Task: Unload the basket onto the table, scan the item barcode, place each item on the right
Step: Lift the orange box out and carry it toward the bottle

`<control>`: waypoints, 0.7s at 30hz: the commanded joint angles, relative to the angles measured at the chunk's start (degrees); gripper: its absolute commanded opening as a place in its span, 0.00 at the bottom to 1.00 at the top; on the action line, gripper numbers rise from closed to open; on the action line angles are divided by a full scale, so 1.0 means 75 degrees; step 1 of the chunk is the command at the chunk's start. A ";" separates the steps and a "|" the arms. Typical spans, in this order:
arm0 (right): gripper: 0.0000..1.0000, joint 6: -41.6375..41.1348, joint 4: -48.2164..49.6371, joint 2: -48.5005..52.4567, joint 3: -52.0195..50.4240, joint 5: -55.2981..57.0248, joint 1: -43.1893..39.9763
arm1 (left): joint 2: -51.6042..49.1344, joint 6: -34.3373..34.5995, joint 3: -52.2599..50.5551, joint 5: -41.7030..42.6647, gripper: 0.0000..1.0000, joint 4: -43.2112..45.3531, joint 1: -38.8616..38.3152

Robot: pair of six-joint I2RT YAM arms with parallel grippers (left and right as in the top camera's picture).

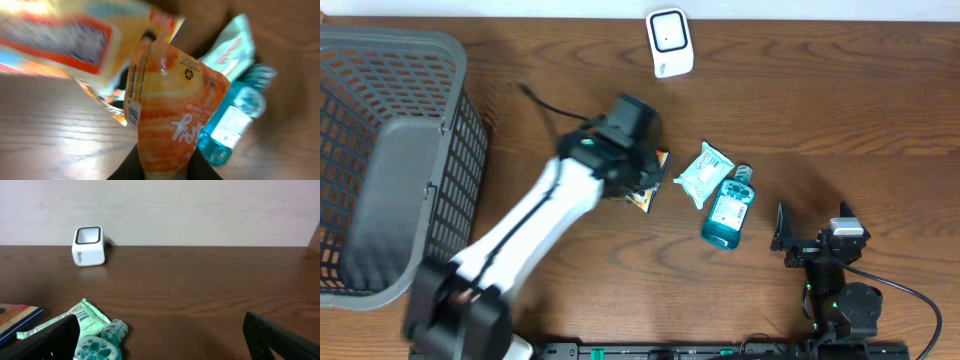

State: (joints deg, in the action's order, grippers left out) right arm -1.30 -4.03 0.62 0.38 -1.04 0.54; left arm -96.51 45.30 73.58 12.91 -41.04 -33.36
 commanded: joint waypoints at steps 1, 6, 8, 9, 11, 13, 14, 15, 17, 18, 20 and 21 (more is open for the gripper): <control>0.99 -0.0108 -0.0026 -0.0032 -0.0009 0.0044 -0.0029 | -0.0799 0.1577 -0.0032 -0.0152 0.08 0.0064 -0.0460; 0.99 -0.0108 -0.0026 -0.0032 -0.0009 0.0041 -0.0029 | -0.1524 0.3821 -0.0032 0.0047 0.07 0.0105 -0.1081; 0.99 -0.0108 -0.0026 -0.0032 -0.0009 0.0041 -0.0029 | -0.1577 0.4287 -0.0032 0.0047 0.08 0.0210 -0.1209; 0.99 -0.0108 -0.0026 -0.0032 -0.0009 0.0041 -0.0029 | -0.1577 0.4430 -0.0032 0.0050 0.08 0.0283 -0.1247; 0.99 -0.0108 -0.0023 -0.0032 -0.0009 0.0041 -0.0029 | -0.1577 0.4392 -0.0032 0.0259 0.22 0.0618 -0.1300; 0.99 -0.0108 -0.0026 -0.0032 -0.0009 0.0044 -0.0029 | -0.1577 0.4132 -0.0029 0.0731 0.27 0.0944 -0.1300; 0.99 -0.0108 -0.0026 -0.0032 -0.0009 0.0041 -0.0029 | -0.1562 0.3759 -0.0029 0.1113 0.27 0.1189 -0.1300; 0.99 -0.0108 -0.0026 -0.0032 -0.0009 0.0041 -0.0029 | -0.1547 0.3582 -0.0023 0.1139 0.27 0.1198 -0.1300; 0.99 -0.0108 -0.0026 -0.0032 -0.0009 0.0041 -0.0029 | -0.1504 0.3232 -0.0023 0.1064 0.34 0.1134 -0.1297; 0.99 -0.0108 -0.0023 -0.0032 -0.0009 0.0041 -0.0029 | -0.1504 0.3144 -0.0023 0.1040 0.39 0.1116 -0.1297; 0.99 -0.0108 -0.0023 -0.0032 -0.0009 0.0041 -0.0029 | -0.1504 0.3101 -0.0023 0.1014 0.51 0.1008 -0.1297; 0.99 -0.0108 -0.0023 -0.0032 -0.0009 0.0041 -0.0029 | -0.1504 0.3092 -0.0023 0.0973 0.54 0.0930 -0.1297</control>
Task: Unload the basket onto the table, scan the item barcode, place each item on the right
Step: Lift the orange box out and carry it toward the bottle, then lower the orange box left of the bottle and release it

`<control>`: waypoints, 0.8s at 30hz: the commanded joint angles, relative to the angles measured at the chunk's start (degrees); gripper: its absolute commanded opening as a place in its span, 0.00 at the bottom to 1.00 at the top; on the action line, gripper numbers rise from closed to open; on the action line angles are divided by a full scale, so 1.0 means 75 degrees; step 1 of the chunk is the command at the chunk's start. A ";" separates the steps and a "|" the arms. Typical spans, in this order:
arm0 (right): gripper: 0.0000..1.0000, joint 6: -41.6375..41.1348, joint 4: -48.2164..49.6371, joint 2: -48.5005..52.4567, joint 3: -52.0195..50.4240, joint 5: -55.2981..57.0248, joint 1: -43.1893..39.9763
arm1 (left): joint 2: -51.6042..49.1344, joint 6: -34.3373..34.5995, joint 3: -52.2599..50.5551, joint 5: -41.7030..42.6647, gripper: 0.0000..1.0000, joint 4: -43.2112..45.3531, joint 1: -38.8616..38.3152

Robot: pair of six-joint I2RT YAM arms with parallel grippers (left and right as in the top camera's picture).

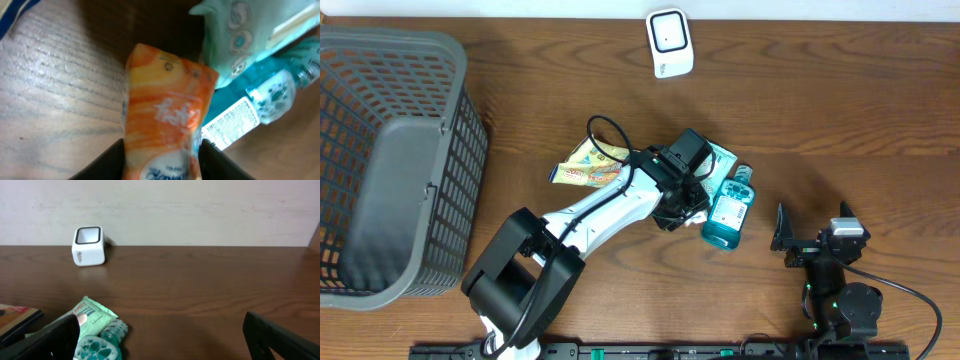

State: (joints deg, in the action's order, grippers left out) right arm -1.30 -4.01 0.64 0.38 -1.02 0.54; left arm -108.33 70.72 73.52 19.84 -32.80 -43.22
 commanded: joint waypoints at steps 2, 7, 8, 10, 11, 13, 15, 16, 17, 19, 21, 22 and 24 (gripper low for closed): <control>0.99 -0.0108 -0.0029 -0.0035 -0.0009 0.0038 -0.0029 | 0.0073 -0.0659 -0.0012 -0.0006 0.84 -0.0192 0.0026; 0.99 -0.0108 -0.0029 -0.0035 -0.0009 0.0038 -0.0029 | 0.0093 -0.1839 0.0242 -0.0146 0.95 -0.0239 0.0038; 0.99 -0.0108 -0.0026 -0.0035 -0.0009 0.0038 -0.0029 | 0.0105 -0.2046 0.0283 -0.0146 0.82 -0.0219 0.0038; 0.99 -0.0108 -0.0029 -0.0035 -0.0009 0.0038 -0.0029 | 0.0131 -0.2317 0.0303 -0.0175 0.31 -0.0175 0.0038; 0.99 -0.0108 -0.0029 -0.0035 -0.0009 0.0038 -0.0029 | 0.0137 -0.2311 0.0303 -0.0216 0.08 -0.0178 0.0038; 0.99 -0.0108 -0.0029 -0.0035 -0.0009 0.0038 -0.0029 | 0.0137 -0.2314 0.0300 -0.0396 0.07 -0.0178 0.0038; 0.99 -0.0108 -0.0029 -0.0035 -0.0009 0.0038 -0.0029 | 0.0137 -0.2314 0.0300 -0.0702 0.07 -0.0184 0.0038; 0.99 -0.0105 -0.0029 -0.0035 -0.0009 0.0038 -0.0029 | 0.0137 -0.2311 0.0300 -0.0871 0.07 -0.0184 0.0038; 0.99 -0.0108 -0.0029 -0.0035 -0.0009 0.0041 -0.0029 | 0.0134 -0.2308 0.0291 -0.1003 0.07 -0.0178 0.0038; 0.99 -0.0108 -0.0029 -0.0035 -0.0009 0.0038 -0.0029 | 0.0128 -0.2305 0.0259 -0.1172 0.07 -0.0163 0.0038; 0.99 -0.0108 -0.0026 -0.0035 -0.0009 0.0038 -0.0029 | 0.0122 -0.2305 0.0201 -0.1177 0.07 -0.0117 0.0038; 0.99 -0.0108 -0.0026 -0.0035 -0.0009 0.0038 -0.0029 | 0.0122 -0.2305 0.0163 -0.1177 0.07 -0.0085 0.0038; 0.99 -0.0108 -0.0029 -0.0035 -0.0009 0.0038 -0.0029 | 0.0119 -0.2305 0.0029 -0.1183 0.08 0.0093 0.0038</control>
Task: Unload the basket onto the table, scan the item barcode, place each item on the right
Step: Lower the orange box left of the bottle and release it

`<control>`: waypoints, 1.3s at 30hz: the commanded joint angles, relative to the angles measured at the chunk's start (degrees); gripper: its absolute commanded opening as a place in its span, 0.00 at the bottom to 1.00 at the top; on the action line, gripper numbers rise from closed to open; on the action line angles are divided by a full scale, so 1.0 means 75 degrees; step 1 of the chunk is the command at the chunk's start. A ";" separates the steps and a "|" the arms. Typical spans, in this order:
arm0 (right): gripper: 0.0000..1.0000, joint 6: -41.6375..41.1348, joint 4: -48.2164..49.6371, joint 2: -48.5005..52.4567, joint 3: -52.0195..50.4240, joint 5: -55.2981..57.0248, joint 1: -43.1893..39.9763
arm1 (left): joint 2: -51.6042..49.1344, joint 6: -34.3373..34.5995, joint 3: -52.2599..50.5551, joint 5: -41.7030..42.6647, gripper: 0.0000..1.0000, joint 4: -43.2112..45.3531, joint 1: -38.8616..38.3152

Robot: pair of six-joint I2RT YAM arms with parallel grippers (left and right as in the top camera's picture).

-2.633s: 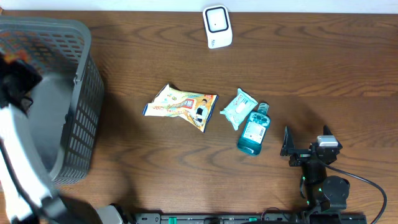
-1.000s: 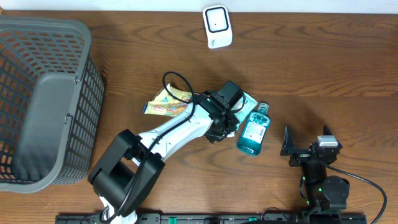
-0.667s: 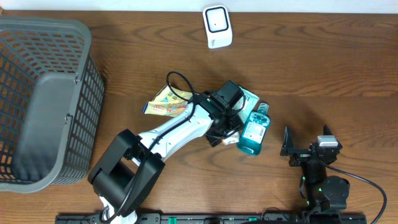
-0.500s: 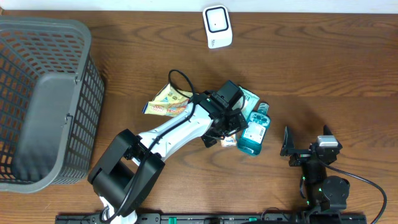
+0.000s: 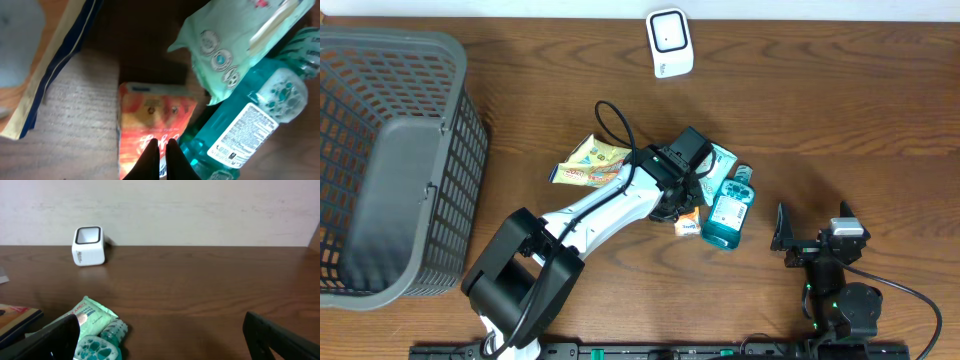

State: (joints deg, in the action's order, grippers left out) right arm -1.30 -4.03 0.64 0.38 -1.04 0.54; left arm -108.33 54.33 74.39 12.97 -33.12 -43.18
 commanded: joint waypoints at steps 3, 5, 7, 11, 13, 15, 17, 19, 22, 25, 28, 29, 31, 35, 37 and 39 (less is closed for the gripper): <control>0.99 -0.0108 -0.0026 -0.0035 -0.0009 0.0041 -0.0029 | 0.0111 -0.0061 -0.0376 -0.0251 0.08 0.0533 0.0032; 0.99 -0.0108 -0.0026 -0.0035 -0.0009 0.0041 -0.0029 | 0.0111 0.0064 -0.0501 -0.0251 0.07 0.0548 0.0032; 0.99 -0.0108 -0.0026 -0.0035 -0.0009 0.0041 -0.0029 | 0.0111 0.0178 -0.0644 -0.0163 0.07 0.0522 0.0029; 0.99 -0.0108 -0.0026 -0.0035 -0.0009 0.0041 -0.0029 | 0.0111 0.0370 -0.0807 -0.0073 0.07 0.0493 0.0017; 0.99 -0.0108 -0.0026 -0.0035 -0.0009 0.0041 -0.0029 | 0.0111 0.0367 -0.0807 -0.0076 0.07 0.0507 0.0000; 0.99 -0.0108 -0.0026 -0.0035 -0.0009 0.0041 -0.0029 | 0.0111 0.0361 -0.0807 -0.0096 0.08 0.0525 0.0003; 0.99 -0.0108 -0.0026 -0.0035 -0.0009 0.0041 -0.0029 | 0.0058 0.0361 -0.0816 -0.0146 0.07 0.0522 -0.0006; 0.99 -0.0108 -0.0026 -0.0035 -0.0009 0.0041 -0.0029 | -0.0076 0.0361 -0.0860 -0.0143 0.07 0.0583 -0.0006; 0.99 -0.0105 -0.0026 -0.0035 -0.0009 0.0041 -0.0029 | -0.0379 0.0367 -0.0895 0.0023 0.07 0.0615 -0.0020; 0.99 -0.0108 -0.0026 -0.0035 -0.0009 0.0041 -0.0029 | -0.0478 0.0361 -0.0895 0.0399 0.08 0.0685 -0.0020; 0.99 -0.0108 -0.0023 -0.0035 -0.0009 0.0044 -0.0029 | -0.0294 0.0152 -0.0831 0.0411 0.07 0.0694 -0.0020; 0.99 -0.0108 -0.0026 -0.0035 -0.0009 0.0041 -0.0029 | -0.0169 -0.0003 -0.0790 0.0411 0.07 0.0691 -0.0020; 0.99 -0.0108 -0.0026 -0.0035 -0.0009 0.0041 -0.0029 | 0.0184 -0.0312 -0.0694 0.0376 0.07 0.0688 -0.0020; 0.99 -0.0108 -0.0026 -0.0035 -0.0009 0.0041 -0.0029 | 0.2017 -0.1183 -0.0527 -0.0909 0.07 0.0638 -0.0020; 0.99 -0.0105 -0.0026 -0.0035 -0.0009 0.0041 -0.0029 | 0.2771 -0.1486 -0.0527 -0.1594 0.08 0.0682 -0.0017; 0.99 -0.0105 -0.0026 -0.0035 -0.0009 0.0041 -0.0029 | 0.3523 -0.1920 -0.0527 -0.2358 0.29 0.0854 -0.0017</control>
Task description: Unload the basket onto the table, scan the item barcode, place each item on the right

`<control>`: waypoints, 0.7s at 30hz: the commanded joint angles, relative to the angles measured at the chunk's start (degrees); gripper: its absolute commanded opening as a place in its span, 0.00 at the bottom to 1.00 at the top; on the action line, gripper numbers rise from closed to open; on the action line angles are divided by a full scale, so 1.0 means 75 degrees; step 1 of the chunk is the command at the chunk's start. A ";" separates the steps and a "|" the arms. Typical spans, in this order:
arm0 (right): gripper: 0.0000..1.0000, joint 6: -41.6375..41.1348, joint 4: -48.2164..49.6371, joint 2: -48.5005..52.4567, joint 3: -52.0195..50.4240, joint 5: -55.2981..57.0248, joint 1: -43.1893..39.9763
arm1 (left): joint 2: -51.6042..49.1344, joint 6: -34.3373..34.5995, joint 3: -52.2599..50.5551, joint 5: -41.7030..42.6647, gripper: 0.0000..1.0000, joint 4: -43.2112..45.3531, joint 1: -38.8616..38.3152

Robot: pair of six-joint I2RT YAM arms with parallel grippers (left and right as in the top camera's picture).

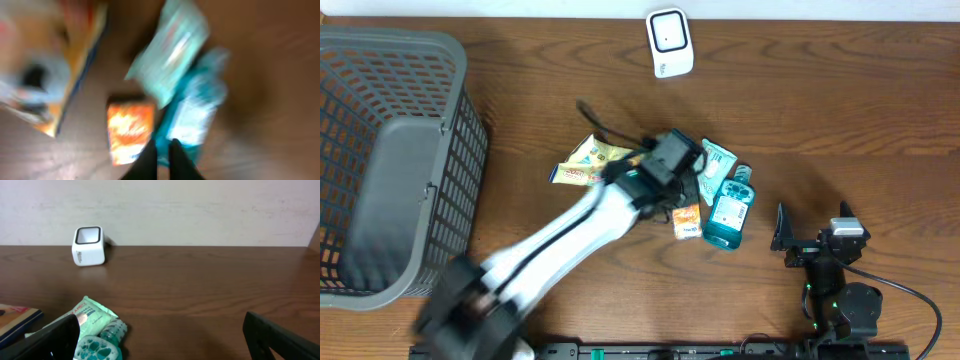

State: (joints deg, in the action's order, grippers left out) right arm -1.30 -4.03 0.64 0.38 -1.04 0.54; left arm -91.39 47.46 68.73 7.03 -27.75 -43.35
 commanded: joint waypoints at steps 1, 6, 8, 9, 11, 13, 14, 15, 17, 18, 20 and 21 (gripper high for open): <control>0.99 -0.0108 -0.0026 -0.0035 -0.0009 0.0041 -0.0029 | 0.1670 -0.1300 0.0227 -0.1996 0.75 0.0309 0.0006; 0.99 -0.0108 -0.0026 -0.0035 -0.0009 0.0044 -0.0029 | 0.3124 -0.2591 0.0227 -0.3960 0.98 0.1472 0.0041; 0.99 -0.0108 -0.0026 -0.0035 -0.0009 0.0041 -0.0029 | 0.3547 -0.3459 0.0227 -0.4538 0.98 0.2057 0.0140; 0.99 -0.0108 -0.0026 -0.0035 -0.0009 0.0041 -0.0029 | 0.3724 -0.3969 0.0227 -0.4838 0.98 0.2334 0.0213; 0.99 -0.0108 -0.0023 -0.0035 -0.0009 0.0041 -0.0029 | 0.4010 -0.4966 0.0227 -0.5499 0.98 0.2815 0.0388; 0.99 -0.0108 -0.0026 -0.0035 -0.0009 0.0041 -0.0029 | 0.4176 -0.6003 0.0227 -0.6091 0.98 0.3191 0.0562; 0.99 -0.0108 -0.0026 -0.0035 -0.0009 0.0041 -0.0029 | 0.4266 -0.7044 0.0227 -0.6653 0.98 0.3445 0.0731; 0.99 -0.0108 -0.0026 -0.0035 -0.0009 0.0041 -0.0029 | 0.4278 -0.7577 0.0227 -0.6988 0.98 0.3532 0.0825; 0.99 -0.0108 -0.0026 -0.0035 -0.0009 0.0044 -0.0029 | 0.4281 -0.8227 0.0224 -0.7606 0.98 0.3532 0.0991; 0.99 -0.0108 -0.0026 -0.0035 -0.0009 0.0044 -0.0029 | 0.4290 -0.8268 0.0207 -0.7624 0.98 0.3567 0.1122; 0.99 -0.0108 -0.0026 -0.0035 -0.0009 0.0041 -0.0029 | 0.4331 -0.8262 0.0210 -0.7452 0.98 0.3555 0.1367; 0.99 -0.0108 -0.0026 -0.0035 -0.0009 0.0041 -0.0029 | 0.4363 -0.8242 0.0204 -0.7452 0.98 0.3515 0.1434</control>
State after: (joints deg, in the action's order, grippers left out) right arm -1.30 -4.03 0.64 0.38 -1.04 0.54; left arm -59.16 -6.35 70.06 -43.68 -1.28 -34.81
